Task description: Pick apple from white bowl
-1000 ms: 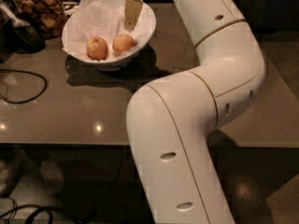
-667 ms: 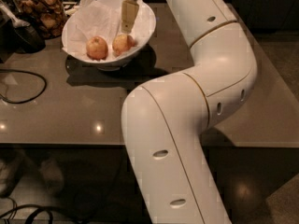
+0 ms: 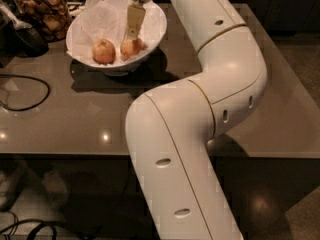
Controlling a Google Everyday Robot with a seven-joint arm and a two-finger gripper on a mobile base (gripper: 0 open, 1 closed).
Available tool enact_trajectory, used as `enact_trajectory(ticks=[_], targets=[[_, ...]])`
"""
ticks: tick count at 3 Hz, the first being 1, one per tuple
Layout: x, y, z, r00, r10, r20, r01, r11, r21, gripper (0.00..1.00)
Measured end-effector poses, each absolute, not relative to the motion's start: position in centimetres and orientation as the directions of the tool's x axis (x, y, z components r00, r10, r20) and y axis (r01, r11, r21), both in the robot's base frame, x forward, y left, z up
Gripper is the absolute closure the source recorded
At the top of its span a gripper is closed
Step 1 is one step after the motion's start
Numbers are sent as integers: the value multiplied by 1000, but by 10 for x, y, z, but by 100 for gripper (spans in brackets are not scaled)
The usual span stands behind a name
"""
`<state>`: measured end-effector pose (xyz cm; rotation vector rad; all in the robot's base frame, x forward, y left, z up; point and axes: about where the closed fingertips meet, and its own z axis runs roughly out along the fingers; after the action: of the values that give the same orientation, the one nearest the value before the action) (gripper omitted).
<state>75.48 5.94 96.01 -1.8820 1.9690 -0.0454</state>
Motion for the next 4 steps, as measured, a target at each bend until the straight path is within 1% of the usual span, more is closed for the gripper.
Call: enact_trajectory(ticks=[1, 4], targets=[[756, 62, 954, 2, -964, -267, -952, 80, -296, 30], [762, 65, 928, 14, -969, -245, -964, 52, -262, 32]])
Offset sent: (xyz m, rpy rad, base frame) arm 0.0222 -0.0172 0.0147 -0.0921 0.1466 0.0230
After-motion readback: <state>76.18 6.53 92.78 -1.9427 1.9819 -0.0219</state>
